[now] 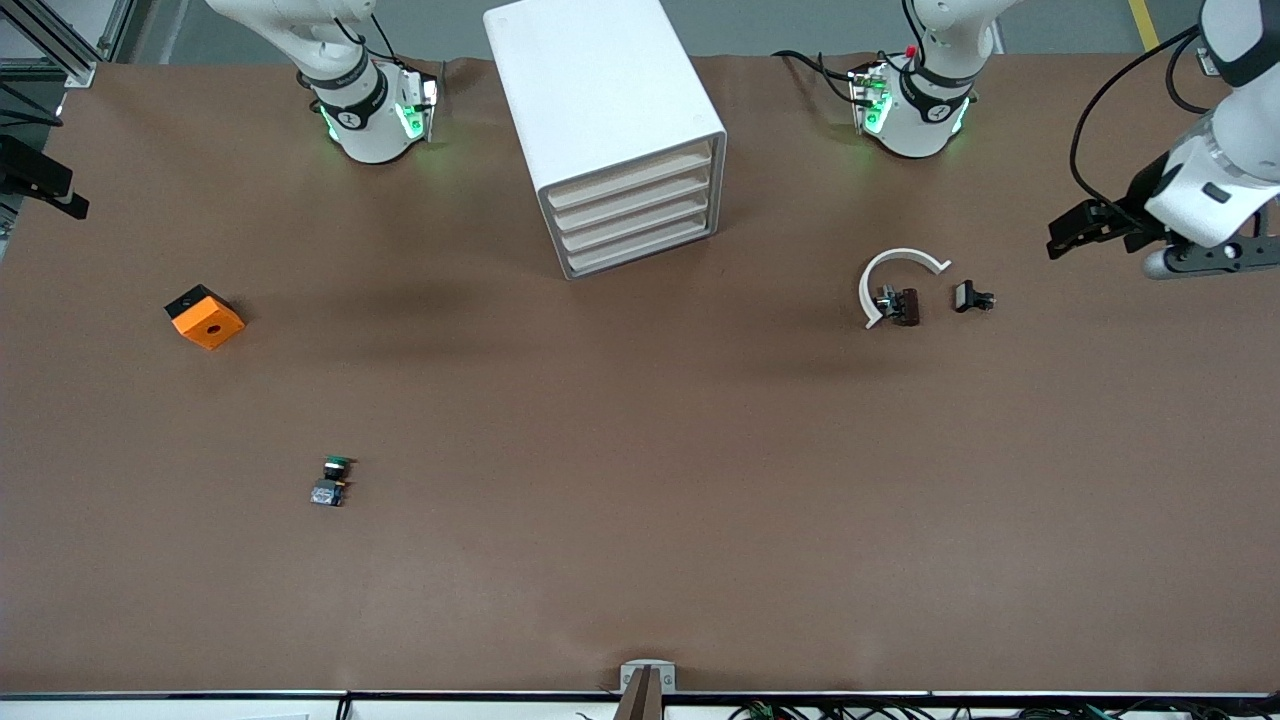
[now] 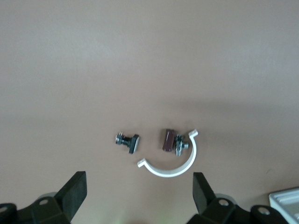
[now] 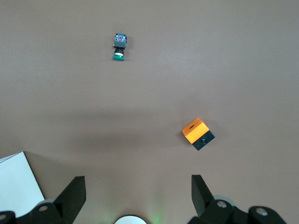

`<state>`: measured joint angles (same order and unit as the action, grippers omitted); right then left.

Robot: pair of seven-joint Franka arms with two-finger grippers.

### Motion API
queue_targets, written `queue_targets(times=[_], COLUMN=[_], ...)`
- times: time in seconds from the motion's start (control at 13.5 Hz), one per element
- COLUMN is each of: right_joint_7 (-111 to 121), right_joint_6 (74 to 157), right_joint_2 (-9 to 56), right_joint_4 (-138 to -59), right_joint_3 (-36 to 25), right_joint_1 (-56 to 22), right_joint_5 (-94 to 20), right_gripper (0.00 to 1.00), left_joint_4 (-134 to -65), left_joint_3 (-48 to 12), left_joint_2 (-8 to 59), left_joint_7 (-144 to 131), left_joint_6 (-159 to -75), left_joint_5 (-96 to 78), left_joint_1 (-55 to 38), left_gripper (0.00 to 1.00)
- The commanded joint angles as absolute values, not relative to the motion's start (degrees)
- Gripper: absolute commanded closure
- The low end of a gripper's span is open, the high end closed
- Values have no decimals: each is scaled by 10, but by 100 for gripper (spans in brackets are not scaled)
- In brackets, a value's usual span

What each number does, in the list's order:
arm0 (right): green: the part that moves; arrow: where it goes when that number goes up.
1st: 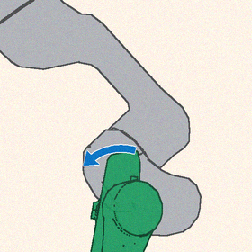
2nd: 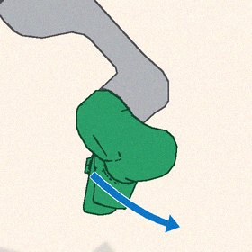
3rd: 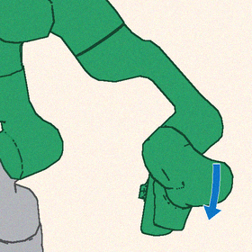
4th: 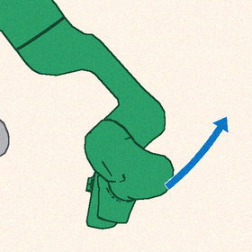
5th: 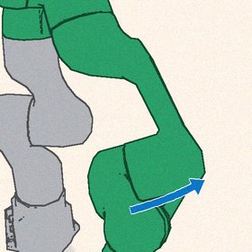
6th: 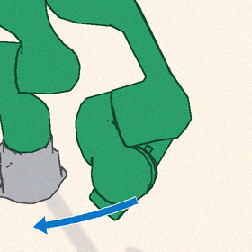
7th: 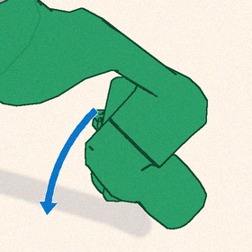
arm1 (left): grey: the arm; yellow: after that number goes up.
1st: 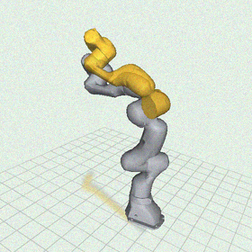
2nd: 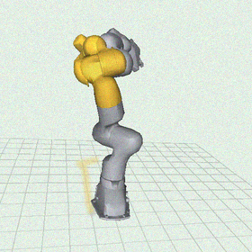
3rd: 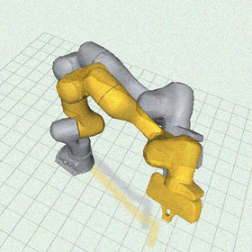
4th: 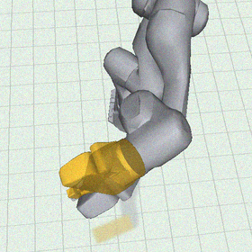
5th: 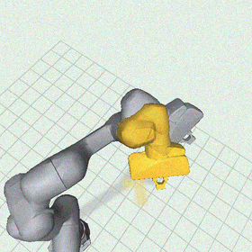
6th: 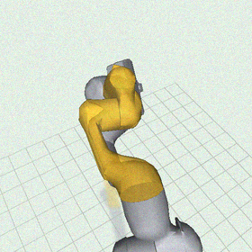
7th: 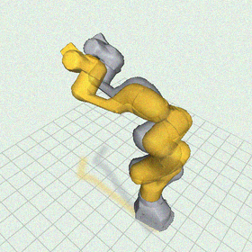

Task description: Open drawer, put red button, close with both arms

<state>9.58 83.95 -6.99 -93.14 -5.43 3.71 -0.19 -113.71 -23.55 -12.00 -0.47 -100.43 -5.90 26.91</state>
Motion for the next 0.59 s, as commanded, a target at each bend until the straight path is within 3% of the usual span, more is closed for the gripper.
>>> queue_targets(times=[0.0,0.22,0.52], right_joint_7=[97,97,97], right_joint_6=[860,860,860], right_joint_2=[-105,-105,-105], right_joint_4=[-976,-976,-976], right_joint_3=[-52,-52,-51], right_joint_1=[39,33,36], right_joint_5=[-8,-4,-4], right_gripper=[0,0,0], left_joint_4=[-1094,-995,-956], left_joint_3=[-227,-228,-213], left_joint_2=[-107,-39,-16], left_joint_7=[16,6,5], left_joint_6=[-1019,-1013,-1012], left_joint_5=[-73,-70,-62], left_joint_1=[276,272,239], left_gripper=[0,0,0])
